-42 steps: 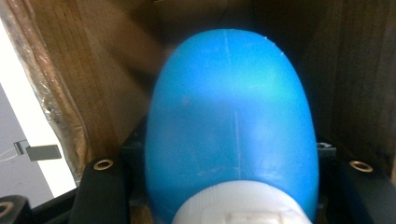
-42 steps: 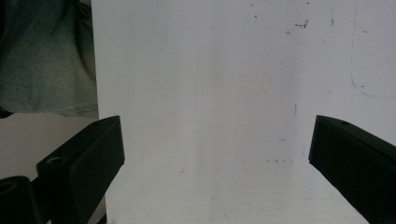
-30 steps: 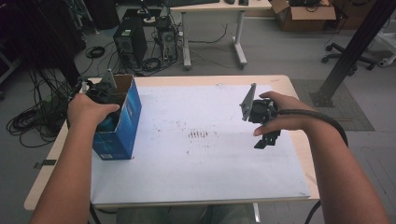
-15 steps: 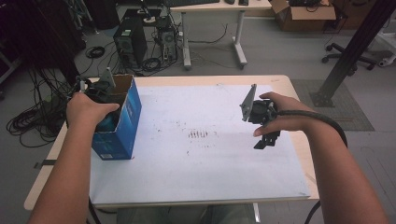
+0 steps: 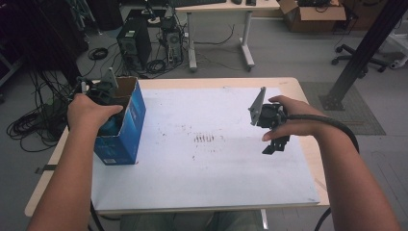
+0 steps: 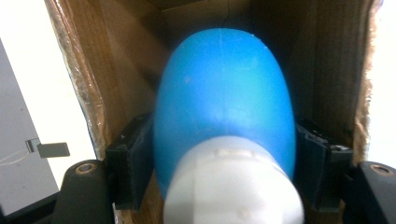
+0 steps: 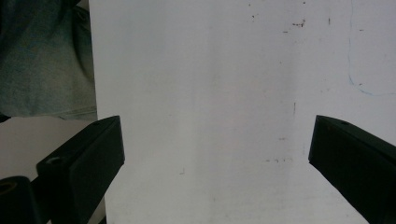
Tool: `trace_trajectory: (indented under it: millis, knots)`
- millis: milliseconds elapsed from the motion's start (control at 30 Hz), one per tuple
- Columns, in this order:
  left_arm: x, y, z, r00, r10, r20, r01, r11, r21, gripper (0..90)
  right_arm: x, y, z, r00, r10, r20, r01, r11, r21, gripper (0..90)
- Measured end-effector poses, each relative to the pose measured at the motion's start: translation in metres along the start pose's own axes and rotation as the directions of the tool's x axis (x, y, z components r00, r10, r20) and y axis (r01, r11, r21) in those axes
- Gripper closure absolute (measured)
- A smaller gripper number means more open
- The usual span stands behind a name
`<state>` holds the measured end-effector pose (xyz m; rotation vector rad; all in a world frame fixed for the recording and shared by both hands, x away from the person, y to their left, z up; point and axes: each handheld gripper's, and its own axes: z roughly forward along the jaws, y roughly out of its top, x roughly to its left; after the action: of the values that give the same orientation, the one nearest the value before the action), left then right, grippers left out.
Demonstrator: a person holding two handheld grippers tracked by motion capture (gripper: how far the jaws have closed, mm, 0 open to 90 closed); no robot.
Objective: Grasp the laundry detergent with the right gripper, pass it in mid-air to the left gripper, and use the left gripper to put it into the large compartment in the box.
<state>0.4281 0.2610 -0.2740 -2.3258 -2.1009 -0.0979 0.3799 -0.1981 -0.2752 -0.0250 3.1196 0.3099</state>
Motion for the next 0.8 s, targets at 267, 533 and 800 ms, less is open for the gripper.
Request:
trace_trajectory:
  millis: [267,533,800]
  knots:
    - [-0.001,-0.003,-0.007,0.9996,-0.006,-0.026,0.006,1.0000,-0.004,28.4,0.001,0.001,-0.002,1.0000,-0.002,0.002,0.002,1.000,0.000,3.5]
    - [-0.002,-0.005,-0.016,0.9993,-0.008,-0.038,0.008,0.9998,-0.020,27.7,0.003,0.000,-0.005,1.0000,-0.002,0.007,0.002,1.000,0.000,3.6]
    - [-0.002,-0.007,-0.022,0.9989,-0.005,-0.047,0.003,0.9996,-0.028,22.7,0.003,0.002,-0.007,0.9999,-0.005,0.010,0.005,1.000,0.001,3.6]
